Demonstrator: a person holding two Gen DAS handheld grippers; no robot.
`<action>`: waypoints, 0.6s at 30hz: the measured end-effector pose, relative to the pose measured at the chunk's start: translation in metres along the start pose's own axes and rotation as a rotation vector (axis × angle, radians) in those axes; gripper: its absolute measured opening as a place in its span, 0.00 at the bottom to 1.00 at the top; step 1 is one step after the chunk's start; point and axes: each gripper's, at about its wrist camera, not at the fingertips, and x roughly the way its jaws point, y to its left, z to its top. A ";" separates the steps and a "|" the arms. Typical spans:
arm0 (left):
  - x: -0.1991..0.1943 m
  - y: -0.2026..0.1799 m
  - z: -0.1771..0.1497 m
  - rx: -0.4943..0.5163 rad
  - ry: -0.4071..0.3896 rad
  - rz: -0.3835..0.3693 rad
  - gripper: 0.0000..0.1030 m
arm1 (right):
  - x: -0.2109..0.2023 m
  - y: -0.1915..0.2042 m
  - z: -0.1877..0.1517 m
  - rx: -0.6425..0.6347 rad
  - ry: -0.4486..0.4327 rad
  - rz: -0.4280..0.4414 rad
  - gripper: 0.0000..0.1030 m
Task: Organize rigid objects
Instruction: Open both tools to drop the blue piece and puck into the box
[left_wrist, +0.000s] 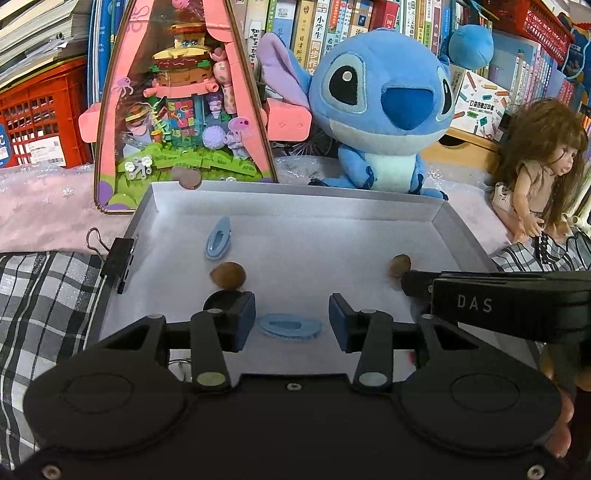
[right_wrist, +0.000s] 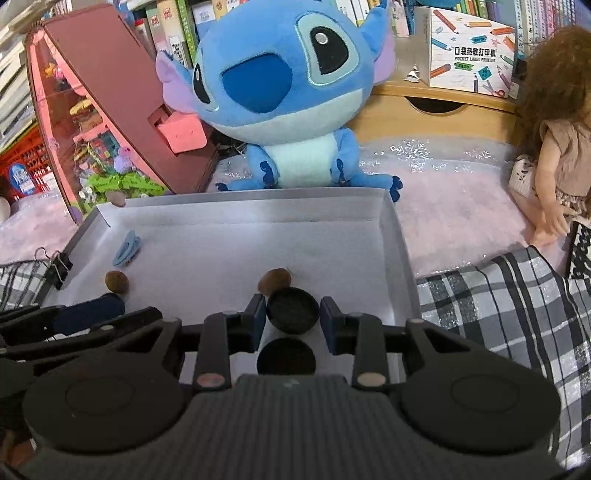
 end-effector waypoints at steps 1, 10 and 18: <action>0.000 0.000 0.000 0.002 0.001 0.001 0.44 | -0.001 -0.001 0.000 0.007 -0.002 0.005 0.46; -0.004 -0.002 -0.002 0.009 0.011 0.017 0.57 | -0.012 -0.005 -0.001 0.027 -0.032 0.025 0.57; -0.016 -0.002 -0.006 0.014 -0.003 0.028 0.65 | -0.022 -0.005 -0.003 0.035 -0.046 0.034 0.62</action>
